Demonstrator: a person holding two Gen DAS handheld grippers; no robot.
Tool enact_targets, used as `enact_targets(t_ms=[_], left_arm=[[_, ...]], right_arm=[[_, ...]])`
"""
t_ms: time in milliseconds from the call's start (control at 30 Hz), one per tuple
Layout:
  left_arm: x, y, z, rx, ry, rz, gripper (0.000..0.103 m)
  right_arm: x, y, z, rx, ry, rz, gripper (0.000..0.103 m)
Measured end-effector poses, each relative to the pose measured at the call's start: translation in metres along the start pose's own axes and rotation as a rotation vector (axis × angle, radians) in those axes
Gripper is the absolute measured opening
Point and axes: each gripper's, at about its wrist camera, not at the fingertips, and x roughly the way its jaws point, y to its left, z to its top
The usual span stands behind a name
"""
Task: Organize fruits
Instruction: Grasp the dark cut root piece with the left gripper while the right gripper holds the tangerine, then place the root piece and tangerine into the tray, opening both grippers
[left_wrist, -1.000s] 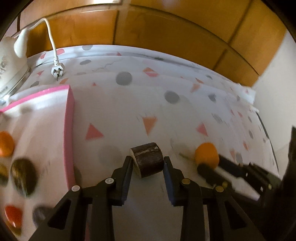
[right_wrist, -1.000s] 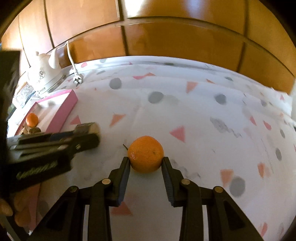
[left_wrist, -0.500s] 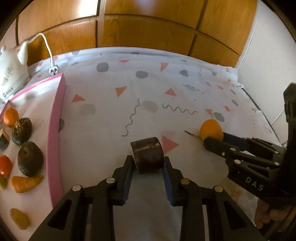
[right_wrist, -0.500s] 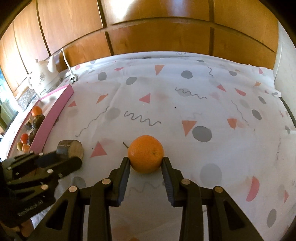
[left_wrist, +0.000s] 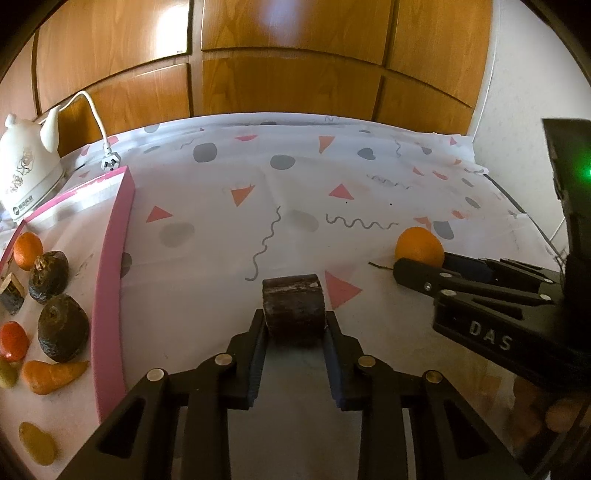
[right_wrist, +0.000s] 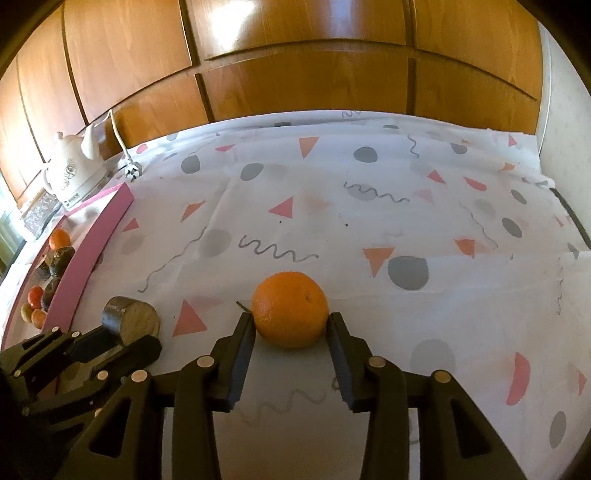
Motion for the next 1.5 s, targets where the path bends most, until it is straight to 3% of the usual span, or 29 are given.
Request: enact_targets(t_ms=[767, 1067, 1500], left_arm=[[-0.009, 0.000, 0.003, 0.002, 0.018, 0.009, 0.026], [-0.051, 0.007, 0.014, -0.001, -0.057, 0.014, 0.026], [-0.096, 0.082, 0.015, -0.171, -0.088, 0.121, 0.026]], right_arm=[[0.003, 0.002, -0.002, -0.006, -0.025, -0.012, 0.038], [0.003, 0.004, -0.002, -0.017, -0.026, -0.023, 0.038], [0.004, 0.008, -0.002, -0.041, -0.022, -0.048, 0.038]])
